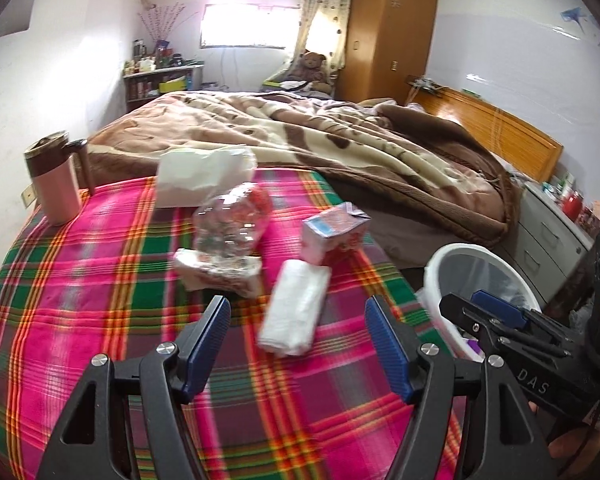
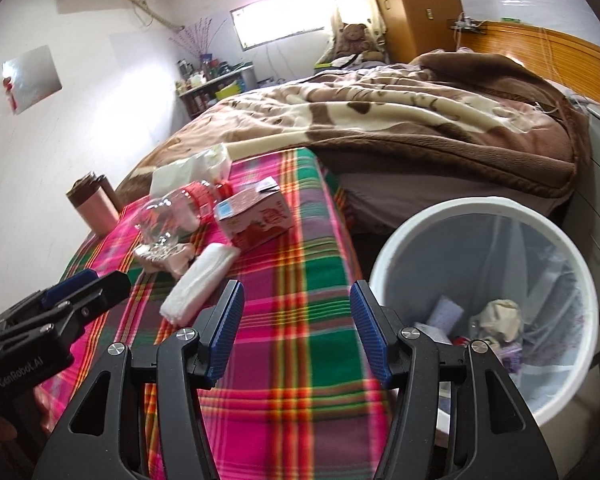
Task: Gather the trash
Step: 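Move both open tools back toward the white tissue pack and wrapper on the bed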
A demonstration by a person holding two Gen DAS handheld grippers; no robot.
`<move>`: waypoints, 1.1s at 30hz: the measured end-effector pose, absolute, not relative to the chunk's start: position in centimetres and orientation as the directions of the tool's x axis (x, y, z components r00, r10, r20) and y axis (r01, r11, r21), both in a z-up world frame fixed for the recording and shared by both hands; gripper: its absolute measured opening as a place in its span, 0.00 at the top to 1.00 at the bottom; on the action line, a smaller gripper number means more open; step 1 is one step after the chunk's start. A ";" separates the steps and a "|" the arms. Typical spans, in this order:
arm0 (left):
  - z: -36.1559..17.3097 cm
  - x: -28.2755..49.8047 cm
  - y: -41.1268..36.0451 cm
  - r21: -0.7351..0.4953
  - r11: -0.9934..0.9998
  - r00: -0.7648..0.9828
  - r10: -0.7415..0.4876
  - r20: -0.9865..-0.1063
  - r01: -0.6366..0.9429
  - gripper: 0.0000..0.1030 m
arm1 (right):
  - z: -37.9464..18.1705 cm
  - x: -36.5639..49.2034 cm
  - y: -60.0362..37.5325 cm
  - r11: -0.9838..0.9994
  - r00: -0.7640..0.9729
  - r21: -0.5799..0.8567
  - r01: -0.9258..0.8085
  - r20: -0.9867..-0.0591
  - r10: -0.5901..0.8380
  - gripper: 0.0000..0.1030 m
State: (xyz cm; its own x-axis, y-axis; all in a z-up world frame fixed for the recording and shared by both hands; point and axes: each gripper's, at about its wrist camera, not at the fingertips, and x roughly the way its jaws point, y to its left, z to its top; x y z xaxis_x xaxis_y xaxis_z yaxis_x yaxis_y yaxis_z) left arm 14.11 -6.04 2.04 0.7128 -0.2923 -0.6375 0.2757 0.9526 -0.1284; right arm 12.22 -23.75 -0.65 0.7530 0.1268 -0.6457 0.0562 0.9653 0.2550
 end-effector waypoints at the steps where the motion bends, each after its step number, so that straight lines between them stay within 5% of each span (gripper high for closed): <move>1: 2.0 14.4 -5.6 -0.132 0.954 0.714 -0.289 -0.637 0.268 0.30 | -0.8 12.5 -23.5 0.966 0.747 0.255 0.052 -0.652 0.132 0.45; 33: 1.2 22.3 -2.9 -0.112 0.959 0.689 -0.266 -0.674 0.261 0.25 | -4.4 19.7 -17.8 0.958 0.572 0.285 -0.039 -0.779 0.255 0.40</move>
